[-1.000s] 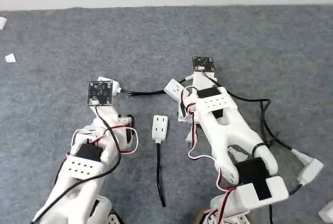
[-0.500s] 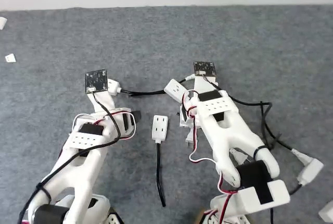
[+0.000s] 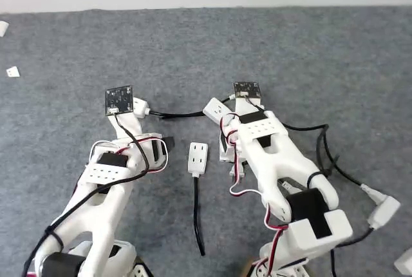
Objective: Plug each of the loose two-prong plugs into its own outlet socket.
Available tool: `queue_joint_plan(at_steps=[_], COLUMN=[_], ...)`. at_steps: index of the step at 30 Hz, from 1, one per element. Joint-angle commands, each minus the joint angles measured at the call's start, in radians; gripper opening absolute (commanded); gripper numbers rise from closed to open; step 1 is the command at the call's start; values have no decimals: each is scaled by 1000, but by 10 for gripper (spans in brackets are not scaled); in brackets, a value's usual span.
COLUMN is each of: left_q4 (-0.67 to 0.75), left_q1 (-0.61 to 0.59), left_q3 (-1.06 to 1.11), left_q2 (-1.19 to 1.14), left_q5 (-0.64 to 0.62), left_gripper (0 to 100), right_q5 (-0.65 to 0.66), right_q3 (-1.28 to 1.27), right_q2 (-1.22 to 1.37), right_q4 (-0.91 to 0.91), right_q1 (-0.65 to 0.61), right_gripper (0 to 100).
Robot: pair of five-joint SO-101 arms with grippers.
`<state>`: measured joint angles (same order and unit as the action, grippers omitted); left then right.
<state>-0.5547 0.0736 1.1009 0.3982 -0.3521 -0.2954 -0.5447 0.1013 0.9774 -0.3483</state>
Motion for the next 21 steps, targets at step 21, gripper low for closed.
queue_joint_plan(at_steps=[21], left_q4=[-6], left_q1=[-41], left_q3=[-59], left_q2=[-5], left_q5=[-9], left_gripper=[261], right_q5=[212], right_q3=[46], right_q2=[-424], right_q4=[219], right_q1=[-48], right_gripper=[8])
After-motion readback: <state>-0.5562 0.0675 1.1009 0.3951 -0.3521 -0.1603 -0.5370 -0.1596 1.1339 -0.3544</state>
